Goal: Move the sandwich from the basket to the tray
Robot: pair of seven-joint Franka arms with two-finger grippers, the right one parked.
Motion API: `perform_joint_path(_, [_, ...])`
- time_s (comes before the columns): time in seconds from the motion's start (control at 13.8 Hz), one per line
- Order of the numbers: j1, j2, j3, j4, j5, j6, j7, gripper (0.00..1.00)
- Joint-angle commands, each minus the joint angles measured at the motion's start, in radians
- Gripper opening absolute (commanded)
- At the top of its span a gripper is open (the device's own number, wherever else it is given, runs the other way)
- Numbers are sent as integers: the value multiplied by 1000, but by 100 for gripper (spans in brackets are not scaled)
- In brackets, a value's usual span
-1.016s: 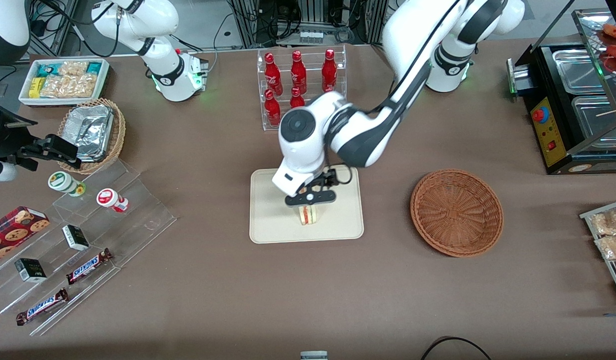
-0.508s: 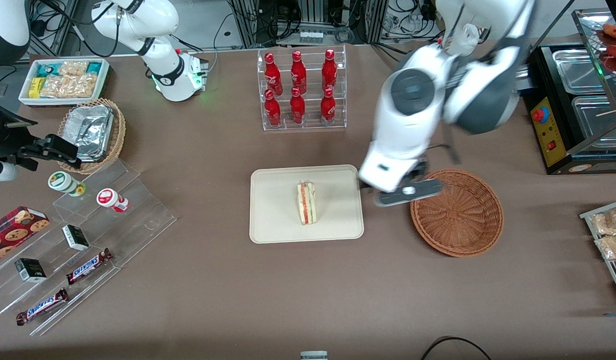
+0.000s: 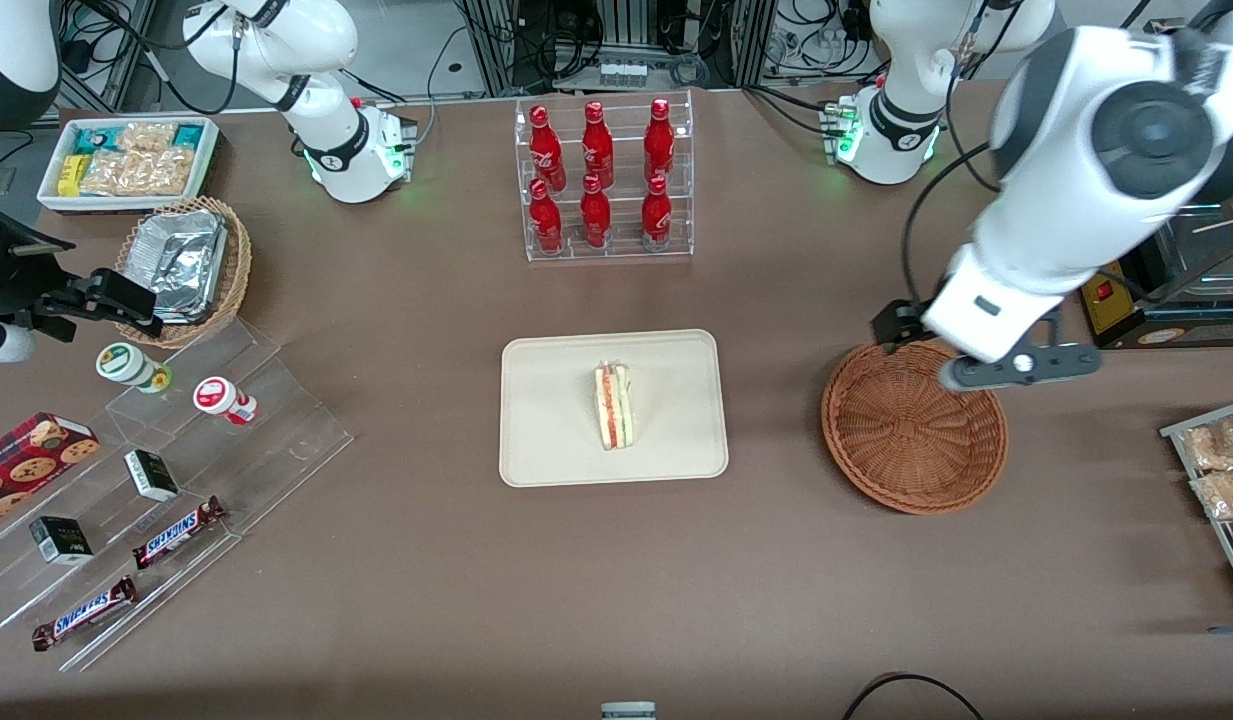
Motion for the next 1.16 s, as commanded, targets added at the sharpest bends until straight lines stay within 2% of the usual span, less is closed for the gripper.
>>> perform_joint_path(0.0, [67, -117, -10, -111, -33, 1, 102, 100])
perform_joint_path(0.29, [149, -188, -7, -171, -47, -15, 232, 100])
perform_joint_path(0.51, [147, -194, 50, -173, -47, -21, 259, 100])
perform_joint_path(1.09, [160, -153, 53, -102, -44, -24, 260, 100])
